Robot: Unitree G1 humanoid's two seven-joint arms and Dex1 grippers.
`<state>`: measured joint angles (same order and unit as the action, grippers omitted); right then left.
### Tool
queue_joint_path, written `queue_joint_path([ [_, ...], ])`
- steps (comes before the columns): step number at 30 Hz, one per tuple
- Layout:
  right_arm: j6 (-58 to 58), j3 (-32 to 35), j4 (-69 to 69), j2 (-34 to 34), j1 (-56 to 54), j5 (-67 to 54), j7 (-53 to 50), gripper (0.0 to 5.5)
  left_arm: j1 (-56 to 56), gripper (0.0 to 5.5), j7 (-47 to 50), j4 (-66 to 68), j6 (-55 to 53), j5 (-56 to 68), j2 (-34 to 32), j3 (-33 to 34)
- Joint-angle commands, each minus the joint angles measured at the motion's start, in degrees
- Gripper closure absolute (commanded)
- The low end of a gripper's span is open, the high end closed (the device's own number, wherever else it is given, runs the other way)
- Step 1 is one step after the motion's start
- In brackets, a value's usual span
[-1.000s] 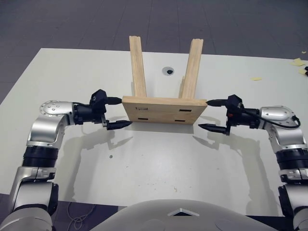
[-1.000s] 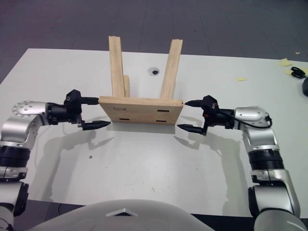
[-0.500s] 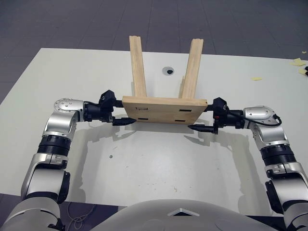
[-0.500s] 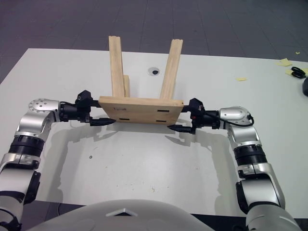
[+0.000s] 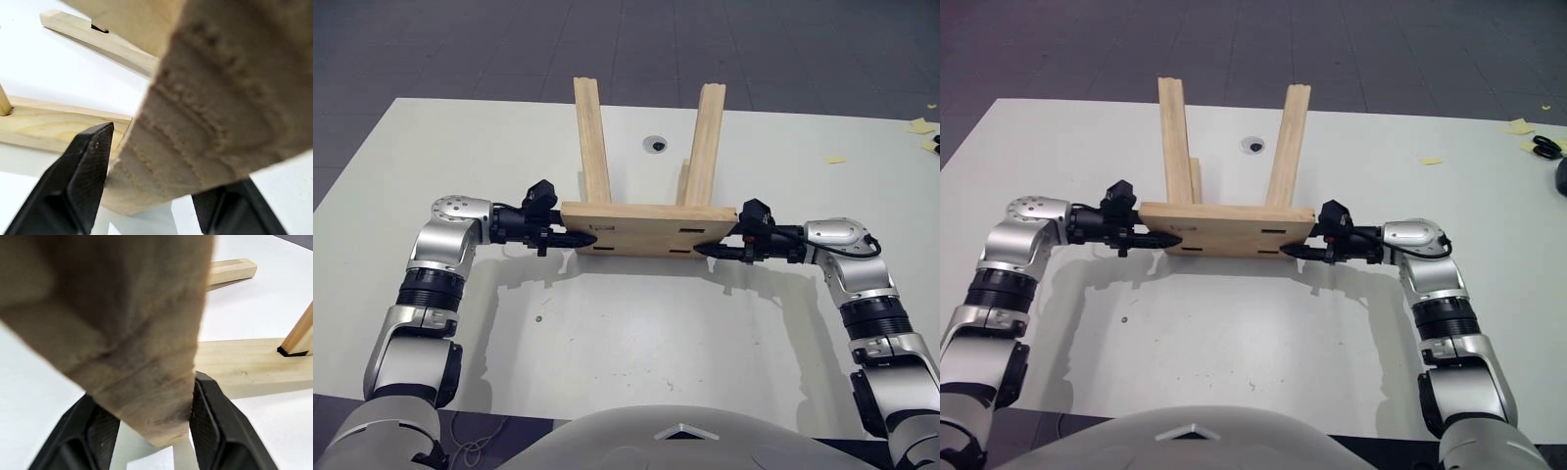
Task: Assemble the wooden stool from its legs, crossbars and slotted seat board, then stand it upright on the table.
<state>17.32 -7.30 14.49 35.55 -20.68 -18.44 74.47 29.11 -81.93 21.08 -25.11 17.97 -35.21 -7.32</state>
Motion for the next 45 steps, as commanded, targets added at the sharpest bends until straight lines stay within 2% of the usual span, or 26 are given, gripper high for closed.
queue_joint_path([
  [1, 21.4, 1.2, -9.0, 2.2, -0.4, -11.5, 2.9, 3.64, 0.8, 3.29, -3.3, -5.0, -12.1, 7.8, -1.2, 2.1],
  [6, 49.2, 15.4, -13.8, -2.0, -8.2, -33.5, -6.4, 3.66, 2.8, 3.38, 1.7, -9.0, -24.8, 15.4, 0.6, 7.7],
  [10, 58.6, 27.1, -13.9, -7.6, -12.7, -45.5, -20.9, 3.66, 6.9, 3.44, 9.5, -13.3, -38.8, 23.7, 1.7, 15.1],
  [12, 58.4, 30.3, -14.0, -9.7, -13.7, -52.9, -30.4, 3.66, 10.8, 3.51, 15.4, -13.1, -45.8, 27.8, 3.6, 20.4],
  [15, 51.9, 31.4, -15.2, -12.6, -13.8, -65.7, -47.4, 3.69, 16.0, 3.63, 25.9, -13.4, -50.7, 30.2, 7.8, 27.3],
  [20, 39.9, 32.2, -18.0, -18.4, -14.4, -76.3, -69.0, 3.7, 22.1, 3.75, 44.2, -8.9, -49.7, 28.8, 16.9, 34.4],
  [24, 31.9, 33.7, -17.8, -22.0, -17.5, -75.5, -80.0, 3.72, 23.3, 3.75, 55.4, -4.4, -47.6, 28.2, 22.0, 39.4],
  [25, 30.9, 33.7, -17.7, -22.4, -17.9, -75.6, -81.4, 3.36, 23.4, 3.75, 58.5, -3.0, -47.0, 27.8, 22.6, 40.8],
  [27, 29.3, 33.7, -18.0, -22.5, -17.8, -73.9, -84.1, 3.13, 23.3, 3.75, 61.9, 0.0, -45.9, 26.8, 22.8, 42.2],
  [28, 28.8, 33.6, -18.2, -22.5, -17.3, -73.4, -84.8, 2.98, 23.4, 3.39, 64.3, 2.4, -44.8, 26.1, 22.5, 43.4],
  [32, 26.9, 33.2, -20.2, -23.6, -13.6, -72.2, -87.0, 2.31, 22.6, 2.75, 68.7, 5.6, -41.4, 28.3, 22.5, 47.6],
  [38, 22.8, 32.5, -26.3, -25.1, -6.5, -69.1, -85.7, 1.28, 16.0, 1.65, 70.0, -3.9, -35.6, 33.8, 25.6, 51.2],
  [40, 20.5, 32.3, -27.7, -24.3, -5.2, -64.9, -85.2, 1.02, 12.2, 1.39, 70.7, -10.2, -30.8, 32.0, 26.6, 49.7],
  [45, 10.5, 26.6, -30.0, -19.9, 1.3, -38.7, -81.8, 0.22, 1.2, 0.55, 75.3, -22.6, -5.7, 13.2, 26.6, 41.6],
])
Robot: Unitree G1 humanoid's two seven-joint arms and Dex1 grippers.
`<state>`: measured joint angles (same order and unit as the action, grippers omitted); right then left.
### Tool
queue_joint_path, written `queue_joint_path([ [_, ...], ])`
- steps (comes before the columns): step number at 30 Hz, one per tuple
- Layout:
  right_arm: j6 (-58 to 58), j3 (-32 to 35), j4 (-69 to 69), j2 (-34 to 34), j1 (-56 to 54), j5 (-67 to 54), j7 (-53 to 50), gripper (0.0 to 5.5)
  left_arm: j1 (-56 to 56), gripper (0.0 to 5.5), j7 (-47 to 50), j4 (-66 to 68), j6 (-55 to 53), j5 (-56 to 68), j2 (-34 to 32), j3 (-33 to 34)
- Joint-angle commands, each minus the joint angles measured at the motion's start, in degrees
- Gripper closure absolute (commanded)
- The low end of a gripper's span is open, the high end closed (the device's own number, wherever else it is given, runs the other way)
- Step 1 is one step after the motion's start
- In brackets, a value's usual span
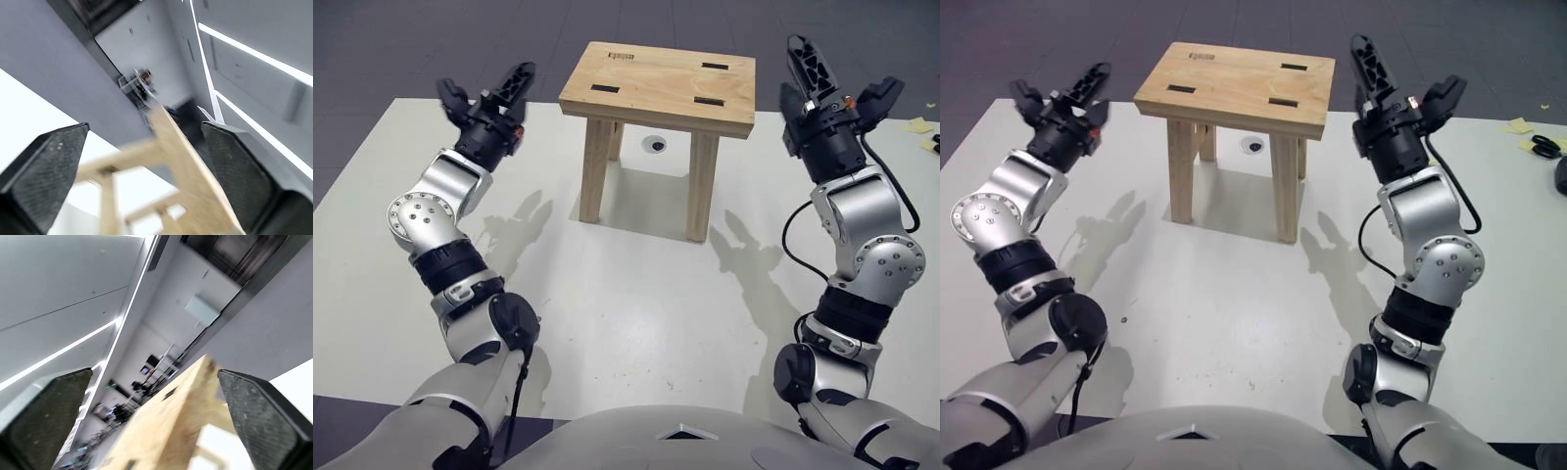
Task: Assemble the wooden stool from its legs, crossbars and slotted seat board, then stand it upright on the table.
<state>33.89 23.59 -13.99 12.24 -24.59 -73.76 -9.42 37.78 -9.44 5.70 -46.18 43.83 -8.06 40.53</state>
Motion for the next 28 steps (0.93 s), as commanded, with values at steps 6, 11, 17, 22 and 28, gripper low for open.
queue_joint_path([
  [6, -20.2, -18.2, 11.2, 8.4, 12.3, 47.5, 9.3, 0.1, -15.4, 0.11, 0.9, -6.8, 29.1, -24.9, 3.2, -19.2],
  [11, -30.8, -15.8, 18.0, 3.9, 14.5, 52.9, 10.6, 0.1, -17.4, 0.11, -0.1, -2.5, 34.7, -27.3, 2.3, -21.8],
  [17, -39.0, -18.9, 23.5, -1.6, 13.7, 59.7, 11.4, 0.1, -19.2, 0.11, -2.3, 4.9, 43.1, -33.4, -0.3, -26.5],
  [22, -42.6, -18.0, 27.8, -4.6, 11.9, 62.7, 9.6, 0.1, -15.4, 0.11, 0.4, 12.2, 46.4, -35.3, -2.5, -25.7],
  [28, -43.8, -17.6, 31.2, -6.7, 12.2, 69.5, 1.7, 0.1, -10.0, 0.11, 0.8, 17.8, 35.6, -30.4, -3.7, -23.2],
])
